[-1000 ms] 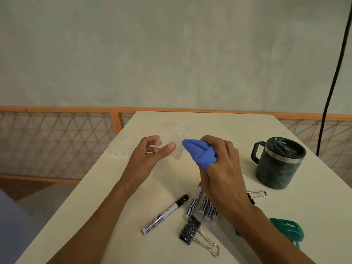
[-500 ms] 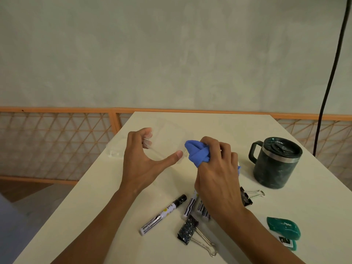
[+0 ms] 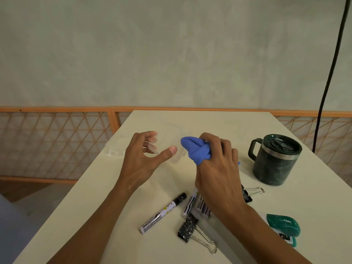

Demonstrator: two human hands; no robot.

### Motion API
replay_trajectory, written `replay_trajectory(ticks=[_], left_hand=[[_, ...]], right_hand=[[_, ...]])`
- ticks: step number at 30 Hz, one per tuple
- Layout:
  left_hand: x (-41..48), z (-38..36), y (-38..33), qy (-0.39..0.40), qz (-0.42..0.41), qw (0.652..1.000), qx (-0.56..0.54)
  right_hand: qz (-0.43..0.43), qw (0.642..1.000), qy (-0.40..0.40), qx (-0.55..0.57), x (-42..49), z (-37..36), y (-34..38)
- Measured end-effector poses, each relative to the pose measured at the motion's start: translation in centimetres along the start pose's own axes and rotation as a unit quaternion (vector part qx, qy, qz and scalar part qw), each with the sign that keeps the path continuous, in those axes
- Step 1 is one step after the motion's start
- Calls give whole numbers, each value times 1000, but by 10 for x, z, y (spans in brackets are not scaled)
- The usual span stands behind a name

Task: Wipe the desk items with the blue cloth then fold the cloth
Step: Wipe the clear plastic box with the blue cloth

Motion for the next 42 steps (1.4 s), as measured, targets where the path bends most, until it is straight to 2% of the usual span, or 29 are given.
replay_trajectory(ticks=[3, 7, 12, 15, 20, 28, 33, 39, 42], left_hand=[[1, 4, 0, -10, -10, 1000, 20], [2, 10, 1, -29, -7, 999, 39], [1, 1, 2, 20, -17, 999, 34], [2, -2, 2, 28, -24, 999, 15], [2, 4, 3, 8, -8, 1000, -22], [1, -9, 5, 38, -12, 999, 3], [3, 2, 6, 16, -25, 1000, -5], [4, 2, 8, 69, -24, 995, -61], [3, -1, 8, 90, -28, 993, -70]], right_hand=[[-4, 1000, 5, 3, -1, -3, -1], [55, 998, 10, 14, -6, -11, 12], [19, 1000, -4, 22, 0, 3, -4], [35, 999, -6, 28, -1, 5, -2], [81, 996, 42, 18, -6, -8, 14], [13, 999, 7, 34, -3, 4, -2], [51, 998, 25, 36, -6, -4, 13], [21, 993, -63, 101, -4, 16, -6], [37, 993, -68, 86, -4, 15, -4]])
Point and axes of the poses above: each hand's wrist, its own x-axis towards the middle knuckle, its own z-axis out of the back of the hand, y = z × x, the point moved 5 cm from there along x, towards the middle knuckle, and after that the axes turned 15 degrees about y, right-handed, at the moved point
